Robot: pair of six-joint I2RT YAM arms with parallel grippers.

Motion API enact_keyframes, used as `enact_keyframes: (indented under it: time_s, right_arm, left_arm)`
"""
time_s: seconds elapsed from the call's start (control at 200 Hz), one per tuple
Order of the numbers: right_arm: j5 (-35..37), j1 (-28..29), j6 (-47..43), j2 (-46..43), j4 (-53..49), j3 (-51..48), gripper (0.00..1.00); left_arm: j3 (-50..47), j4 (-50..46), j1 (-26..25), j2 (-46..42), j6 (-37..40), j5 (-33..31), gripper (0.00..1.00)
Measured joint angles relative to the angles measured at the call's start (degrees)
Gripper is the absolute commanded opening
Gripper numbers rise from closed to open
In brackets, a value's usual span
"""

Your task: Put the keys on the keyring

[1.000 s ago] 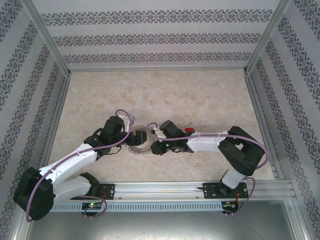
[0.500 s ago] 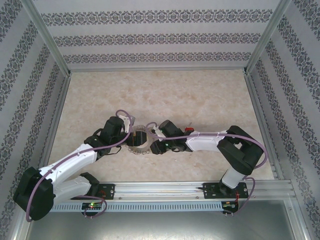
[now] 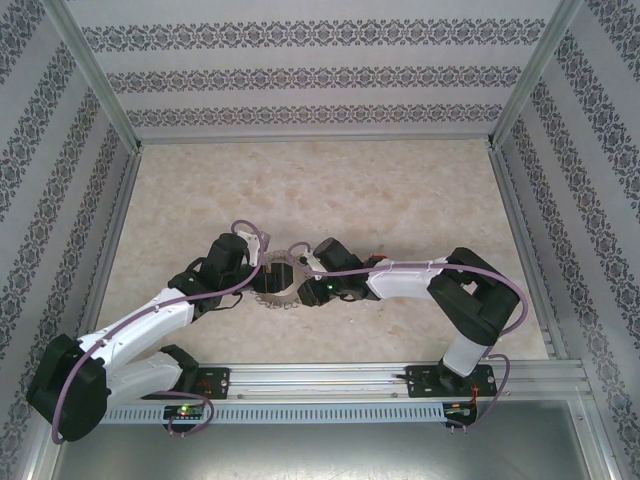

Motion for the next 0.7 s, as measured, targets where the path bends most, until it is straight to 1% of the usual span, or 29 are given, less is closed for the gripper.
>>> enact_keyframes:
  time_s: [0.25,0.475,0.699]
  right_arm:
    - [0.4,0.0,-0.3,0.4,-0.4,0.5,0.30]
    - [0.6,0.9,-0.7,0.8,-1.1,1.7,0.32]
    - [2.8,2.0,-1.9,1.6,-3.5,3.2,0.29]
  left_arm:
    - [0.0,0.0,0.0,-1.0,0.0,0.0,0.82]
    - [0.0,0.0,0.2,-1.9,0.0,0.0,0.82]
    - [0.0,0.0,0.4,-2.4,0.0,0.0,0.82]
